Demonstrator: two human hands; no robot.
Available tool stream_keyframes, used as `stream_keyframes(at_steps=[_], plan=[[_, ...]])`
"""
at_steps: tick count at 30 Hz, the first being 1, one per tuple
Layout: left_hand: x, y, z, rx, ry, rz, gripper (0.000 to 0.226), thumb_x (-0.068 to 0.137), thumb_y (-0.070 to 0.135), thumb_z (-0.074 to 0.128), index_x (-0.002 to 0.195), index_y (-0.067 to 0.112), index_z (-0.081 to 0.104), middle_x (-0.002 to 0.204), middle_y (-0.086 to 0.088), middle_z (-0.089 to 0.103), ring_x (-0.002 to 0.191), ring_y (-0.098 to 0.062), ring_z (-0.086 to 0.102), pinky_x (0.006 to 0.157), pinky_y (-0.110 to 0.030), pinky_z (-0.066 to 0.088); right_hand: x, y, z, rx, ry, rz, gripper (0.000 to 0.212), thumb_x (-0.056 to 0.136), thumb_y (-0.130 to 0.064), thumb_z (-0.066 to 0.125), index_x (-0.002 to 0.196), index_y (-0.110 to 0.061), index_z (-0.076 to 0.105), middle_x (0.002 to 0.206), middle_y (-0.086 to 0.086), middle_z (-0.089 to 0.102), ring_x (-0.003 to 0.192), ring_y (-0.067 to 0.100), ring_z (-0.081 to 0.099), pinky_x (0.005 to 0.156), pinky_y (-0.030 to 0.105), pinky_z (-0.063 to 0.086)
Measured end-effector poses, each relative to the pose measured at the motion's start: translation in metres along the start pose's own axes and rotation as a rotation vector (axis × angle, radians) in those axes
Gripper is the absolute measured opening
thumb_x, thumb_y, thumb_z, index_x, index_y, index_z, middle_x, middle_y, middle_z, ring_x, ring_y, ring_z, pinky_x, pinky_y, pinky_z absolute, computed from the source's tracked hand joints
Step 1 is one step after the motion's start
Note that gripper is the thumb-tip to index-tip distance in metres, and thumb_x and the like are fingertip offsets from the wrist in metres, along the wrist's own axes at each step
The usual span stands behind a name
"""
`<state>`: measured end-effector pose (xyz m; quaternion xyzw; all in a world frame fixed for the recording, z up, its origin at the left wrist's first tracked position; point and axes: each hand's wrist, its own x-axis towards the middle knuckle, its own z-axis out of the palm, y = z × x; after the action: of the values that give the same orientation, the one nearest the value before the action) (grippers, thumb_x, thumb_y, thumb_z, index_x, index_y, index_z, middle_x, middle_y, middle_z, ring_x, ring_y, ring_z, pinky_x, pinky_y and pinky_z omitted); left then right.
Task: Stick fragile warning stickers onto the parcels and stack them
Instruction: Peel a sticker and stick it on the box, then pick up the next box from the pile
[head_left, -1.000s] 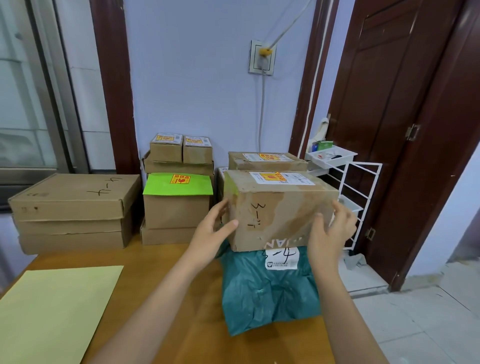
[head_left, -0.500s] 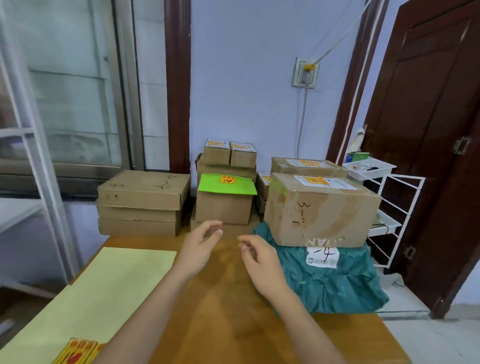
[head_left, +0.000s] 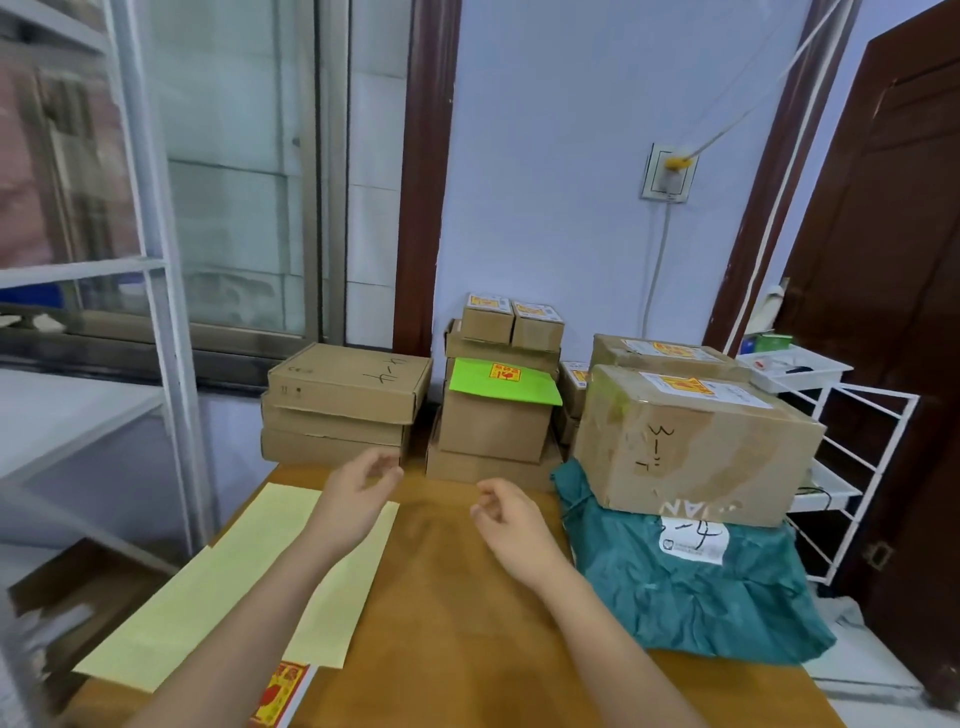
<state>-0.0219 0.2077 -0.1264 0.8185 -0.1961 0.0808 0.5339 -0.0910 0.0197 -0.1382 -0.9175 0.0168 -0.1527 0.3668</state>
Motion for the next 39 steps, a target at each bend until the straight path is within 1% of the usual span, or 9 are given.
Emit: stream_keyframes(at_steps=[11, 17, 18, 20, 23, 28, 32, 35, 39], plan=[[0.039, -0.038, -0.039, 0.083, 0.04, -0.125, 0.032, 0.095, 0.024, 0.053, 0.126, 0.015, 0.056, 0.123, -0.002, 0.059, 0.118, -0.019, 0.052, 0.098, -0.033, 0.04, 0.056, -0.014, 0.02, 0.013, -0.063, -0.037, 0.034, 0.098, -0.023, 0.047, 0.13, -0.01, 0.049, 0.118, 0.005, 0.052, 0.083, 0.003, 0.047, 0.077, 0.014, 0.035], [0.083, -0.052, -0.058, 0.122, 0.347, -0.21, 0.026, 0.093, 0.026, 0.053, 0.115, 0.014, 0.058, 0.106, -0.003, 0.062, 0.097, -0.02, 0.056, 0.083, -0.035, 0.044, 0.118, -0.021, 0.04, 0.078, -0.024, -0.017, 0.037, 0.098, -0.023, 0.048, 0.133, -0.01, 0.048, 0.121, 0.004, 0.053, 0.081, 0.004, 0.05, 0.076, 0.016, 0.036], [0.091, -0.055, -0.061, 0.128, 0.385, -0.223, 0.029, 0.092, 0.03, 0.052, 0.117, 0.016, 0.056, 0.106, -0.003, 0.062, 0.096, -0.022, 0.058, 0.083, -0.039, 0.048, 0.127, -0.023, 0.042, 0.095, -0.023, -0.009, 0.04, 0.098, -0.024, 0.047, 0.136, -0.011, 0.045, 0.127, 0.005, 0.052, 0.083, 0.004, 0.052, 0.077, 0.015, 0.037], [0.107, -0.059, -0.067, 0.107, 0.432, -0.242, 0.041, 0.09, 0.035, 0.052, 0.126, 0.015, 0.049, 0.115, -0.008, 0.06, 0.101, -0.027, 0.058, 0.088, -0.048, 0.05, 0.143, -0.028, 0.048, 0.137, -0.029, 0.009, 0.05, 0.098, -0.028, 0.047, 0.145, -0.013, 0.035, 0.141, 0.004, 0.044, 0.107, 0.012, 0.055, 0.092, 0.02, 0.041], [0.131, -0.067, -0.072, 0.057, 0.499, -0.284, 0.056, 0.092, 0.031, 0.054, 0.142, 0.012, 0.035, 0.139, -0.013, 0.046, 0.124, -0.032, 0.046, 0.1, -0.052, 0.042, 0.164, -0.03, 0.057, 0.193, -0.027, 0.038, 0.065, 0.098, -0.034, 0.048, 0.152, -0.015, 0.018, 0.156, 0.0, 0.022, 0.139, 0.018, 0.032, 0.114, 0.033, 0.029], [0.163, -0.072, -0.071, -0.129, 0.494, -0.342, 0.071, 0.095, 0.023, 0.052, 0.152, 0.015, 0.012, 0.157, -0.009, 0.018, 0.142, -0.033, 0.022, 0.111, -0.05, 0.025, 0.186, -0.027, 0.071, 0.315, -0.031, 0.109, 0.074, 0.098, -0.037, 0.046, 0.154, -0.016, 0.002, 0.16, -0.004, 0.005, 0.147, 0.014, 0.005, 0.116, 0.028, 0.009], [0.172, -0.074, -0.066, -0.29, 0.38, -0.407, 0.062, 0.098, 0.03, 0.046, 0.152, 0.019, 0.016, 0.148, -0.008, 0.035, 0.131, -0.032, 0.037, 0.102, -0.043, 0.033, 0.194, -0.033, 0.08, 0.43, -0.012, 0.149, 0.069, 0.093, -0.043, 0.048, 0.152, -0.025, 0.016, 0.156, -0.008, 0.023, 0.144, 0.016, 0.022, 0.118, 0.036, 0.019], [0.167, -0.073, -0.064, -0.341, 0.444, -0.364, 0.055, 0.098, 0.029, 0.047, 0.146, 0.017, 0.025, 0.131, -0.007, 0.044, 0.117, -0.029, 0.045, 0.09, -0.039, 0.038, 0.192, -0.035, 0.081, 0.48, 0.001, 0.149, 0.065, 0.092, -0.043, 0.05, 0.15, -0.03, 0.025, 0.152, -0.009, 0.031, 0.14, 0.013, 0.029, 0.116, 0.039, 0.025], [0.152, -0.065, -0.067, -0.415, 0.535, -0.279, 0.029, 0.097, 0.025, 0.049, 0.123, 0.018, 0.036, 0.109, -0.004, 0.045, 0.089, -0.017, 0.049, 0.079, -0.033, 0.043, 0.178, -0.042, 0.067, 0.547, 0.03, 0.122, 0.053, 0.096, -0.033, 0.05, 0.146, -0.025, 0.032, 0.144, -0.011, 0.035, 0.132, 0.007, 0.033, 0.113, 0.03, 0.027]])
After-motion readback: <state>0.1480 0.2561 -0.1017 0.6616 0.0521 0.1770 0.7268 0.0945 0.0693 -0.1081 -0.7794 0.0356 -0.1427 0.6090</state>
